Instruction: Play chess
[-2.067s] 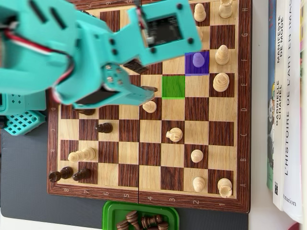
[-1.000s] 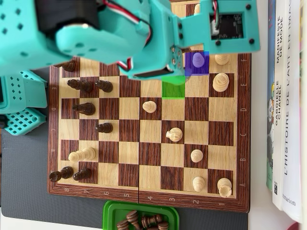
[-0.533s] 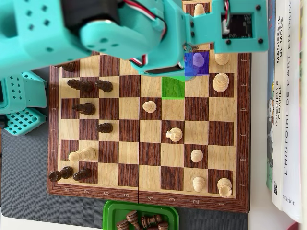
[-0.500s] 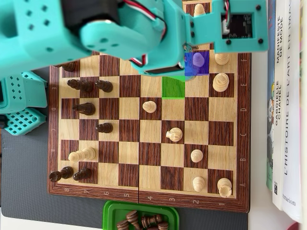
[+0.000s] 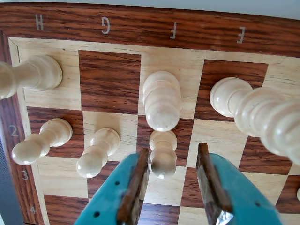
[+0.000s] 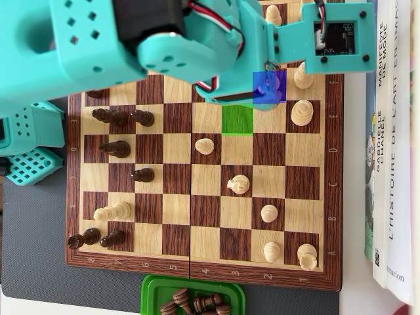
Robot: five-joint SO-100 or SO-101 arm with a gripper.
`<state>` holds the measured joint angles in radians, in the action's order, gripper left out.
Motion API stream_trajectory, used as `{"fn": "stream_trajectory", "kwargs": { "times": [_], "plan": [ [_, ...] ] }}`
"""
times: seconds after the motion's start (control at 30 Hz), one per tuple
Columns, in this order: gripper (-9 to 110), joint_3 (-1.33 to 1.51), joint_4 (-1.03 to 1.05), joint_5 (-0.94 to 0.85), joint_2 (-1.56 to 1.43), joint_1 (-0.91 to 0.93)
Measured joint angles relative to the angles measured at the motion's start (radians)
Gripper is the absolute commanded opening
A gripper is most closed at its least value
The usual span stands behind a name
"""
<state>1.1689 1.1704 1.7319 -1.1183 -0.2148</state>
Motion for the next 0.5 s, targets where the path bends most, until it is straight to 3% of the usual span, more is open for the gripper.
{"fn": "stream_trajectory", "kwargs": {
  "times": [0.5],
  "plan": [
    [16,-0.002,0.000,0.000,0.032,0.000]
  ]
}}
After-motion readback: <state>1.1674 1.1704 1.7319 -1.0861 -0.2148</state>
